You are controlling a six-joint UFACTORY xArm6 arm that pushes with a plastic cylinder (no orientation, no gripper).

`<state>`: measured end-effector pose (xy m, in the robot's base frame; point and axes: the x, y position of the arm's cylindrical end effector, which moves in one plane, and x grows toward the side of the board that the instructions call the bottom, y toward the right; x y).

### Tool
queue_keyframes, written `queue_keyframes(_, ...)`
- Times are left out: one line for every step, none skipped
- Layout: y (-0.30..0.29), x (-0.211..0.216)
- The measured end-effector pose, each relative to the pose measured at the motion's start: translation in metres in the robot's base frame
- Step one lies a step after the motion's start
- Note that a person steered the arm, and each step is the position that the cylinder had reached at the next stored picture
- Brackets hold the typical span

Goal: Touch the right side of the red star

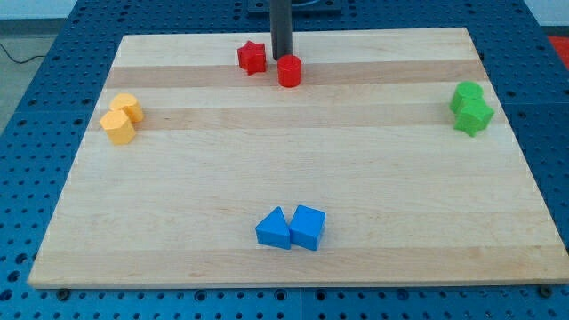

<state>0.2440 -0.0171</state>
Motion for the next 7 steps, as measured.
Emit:
queue_keyframes(0.001,0.023)
queue_keyframes(0.002,0.062)
queue_keyframes(0.021,0.065)
queue_keyframes(0.037,0.005)
queue_keyframes(0.031,-0.032)
queue_keyframes(0.002,-0.033)
queue_keyframes(-0.016,-0.021)
